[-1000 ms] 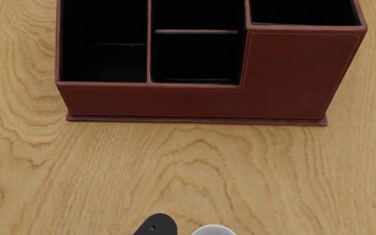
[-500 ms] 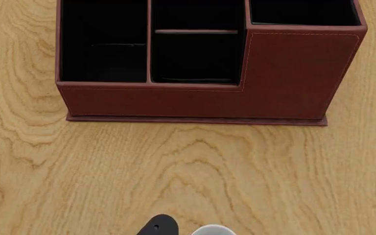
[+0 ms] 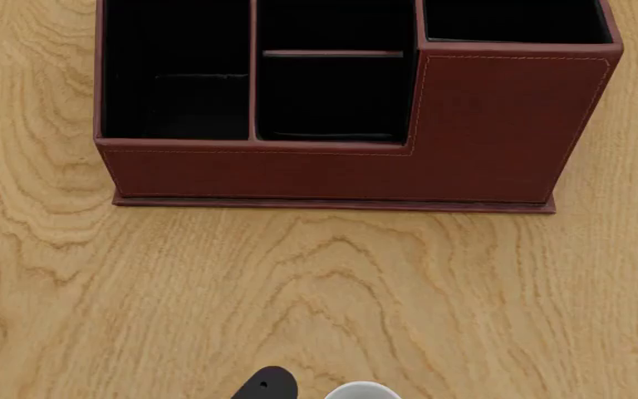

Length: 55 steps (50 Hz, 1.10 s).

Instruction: Pick up the white mug and place it to the right of the caddy.

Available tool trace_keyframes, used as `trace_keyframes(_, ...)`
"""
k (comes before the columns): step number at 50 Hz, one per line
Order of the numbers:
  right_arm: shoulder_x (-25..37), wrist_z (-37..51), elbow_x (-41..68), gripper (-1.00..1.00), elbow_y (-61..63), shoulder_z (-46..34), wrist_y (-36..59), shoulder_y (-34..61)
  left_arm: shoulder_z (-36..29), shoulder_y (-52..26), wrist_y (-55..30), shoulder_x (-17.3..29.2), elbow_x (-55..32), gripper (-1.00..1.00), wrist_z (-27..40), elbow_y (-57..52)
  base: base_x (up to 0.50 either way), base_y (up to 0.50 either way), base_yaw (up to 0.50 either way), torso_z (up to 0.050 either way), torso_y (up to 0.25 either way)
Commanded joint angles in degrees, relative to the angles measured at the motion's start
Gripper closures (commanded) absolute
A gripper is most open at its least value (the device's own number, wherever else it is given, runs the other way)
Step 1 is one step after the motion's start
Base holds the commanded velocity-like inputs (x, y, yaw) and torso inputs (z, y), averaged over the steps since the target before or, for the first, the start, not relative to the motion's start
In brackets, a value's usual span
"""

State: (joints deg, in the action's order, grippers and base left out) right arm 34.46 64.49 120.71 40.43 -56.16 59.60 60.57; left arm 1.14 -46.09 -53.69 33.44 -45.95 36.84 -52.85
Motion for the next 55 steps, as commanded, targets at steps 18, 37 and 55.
trace_keyframes(18, -1.32, -2.26, -3.46, -1.0, -3.57, -2.57, 0.78, -2.84, -0.51, 2.02, 2.71, 0.52, 1.24, -1.0, -0.54, 1.09, 0.0, 0.0, 0.0, 0.0, 0.0)
trace_keyframes(37, -1.72, -2.95, -4.14, -1.0, -4.36, -3.4, 0.83, -3.06, -0.87, 2.61, 3.75, 0.86, 1.52, -1.0, -0.64, 1.42, 0.0, 0.0, 0.0, 0.0, 0.0)
trace_keyframes(55, -2.67, -4.38, -5.36, -1.0, -6.02, -4.32, 1.16, -3.34, -1.28, 4.08, 5.78, 1.06, 2.75, -1.0, -1.26, 2.42, 0.0, 0.0, 0.0, 0.0, 0.0)
